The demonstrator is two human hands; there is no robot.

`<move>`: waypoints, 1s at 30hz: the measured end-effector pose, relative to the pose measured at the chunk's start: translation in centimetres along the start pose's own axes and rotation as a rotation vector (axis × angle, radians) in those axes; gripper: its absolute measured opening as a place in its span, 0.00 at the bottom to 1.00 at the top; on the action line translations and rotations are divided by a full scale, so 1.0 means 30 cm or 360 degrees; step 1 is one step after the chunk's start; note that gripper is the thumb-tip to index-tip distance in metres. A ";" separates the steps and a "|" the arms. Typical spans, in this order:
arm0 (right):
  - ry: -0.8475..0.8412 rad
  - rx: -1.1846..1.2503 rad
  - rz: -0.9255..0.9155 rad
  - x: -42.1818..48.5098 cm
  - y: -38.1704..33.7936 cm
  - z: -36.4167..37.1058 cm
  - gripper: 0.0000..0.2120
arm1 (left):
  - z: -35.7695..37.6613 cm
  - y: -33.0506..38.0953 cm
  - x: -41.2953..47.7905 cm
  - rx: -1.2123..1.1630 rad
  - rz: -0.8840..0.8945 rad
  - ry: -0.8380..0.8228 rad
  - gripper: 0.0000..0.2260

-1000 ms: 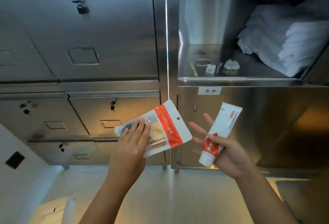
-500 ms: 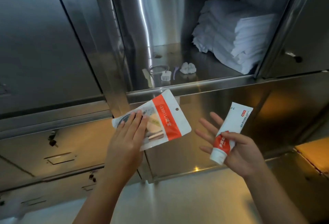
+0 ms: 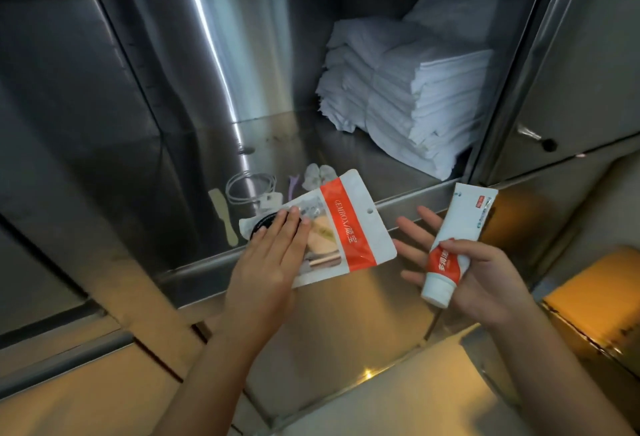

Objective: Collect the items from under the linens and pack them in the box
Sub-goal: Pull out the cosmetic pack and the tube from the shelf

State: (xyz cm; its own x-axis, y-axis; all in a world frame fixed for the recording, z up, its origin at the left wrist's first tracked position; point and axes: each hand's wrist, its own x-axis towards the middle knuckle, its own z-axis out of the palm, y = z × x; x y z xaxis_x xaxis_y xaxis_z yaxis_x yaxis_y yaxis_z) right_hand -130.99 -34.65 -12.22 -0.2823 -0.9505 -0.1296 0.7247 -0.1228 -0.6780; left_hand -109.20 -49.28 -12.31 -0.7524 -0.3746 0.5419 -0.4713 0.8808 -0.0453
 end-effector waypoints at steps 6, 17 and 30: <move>0.0043 -0.0001 0.0094 0.144 -0.037 -0.044 0.24 | 0.094 -0.075 0.138 -0.0002 -0.0062 -0.0152 0.37; -0.0107 -0.0107 0.0323 0.480 -0.217 -0.157 0.24 | 0.271 -0.050 0.419 0.0150 -0.0458 -0.0291 0.35; -0.0391 -0.0305 0.0713 0.712 -0.462 -0.268 0.23 | 0.445 0.161 0.761 0.0275 -0.1006 -0.0503 0.28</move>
State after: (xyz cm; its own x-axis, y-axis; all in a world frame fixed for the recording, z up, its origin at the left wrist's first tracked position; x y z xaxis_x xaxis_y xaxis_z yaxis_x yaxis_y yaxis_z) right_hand -152.12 -50.97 -11.40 0.1997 -0.9394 -0.2786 0.6061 0.3418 -0.7182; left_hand -134.79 -57.44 -11.36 -0.3972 -0.8855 0.2412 -0.9061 0.4201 0.0500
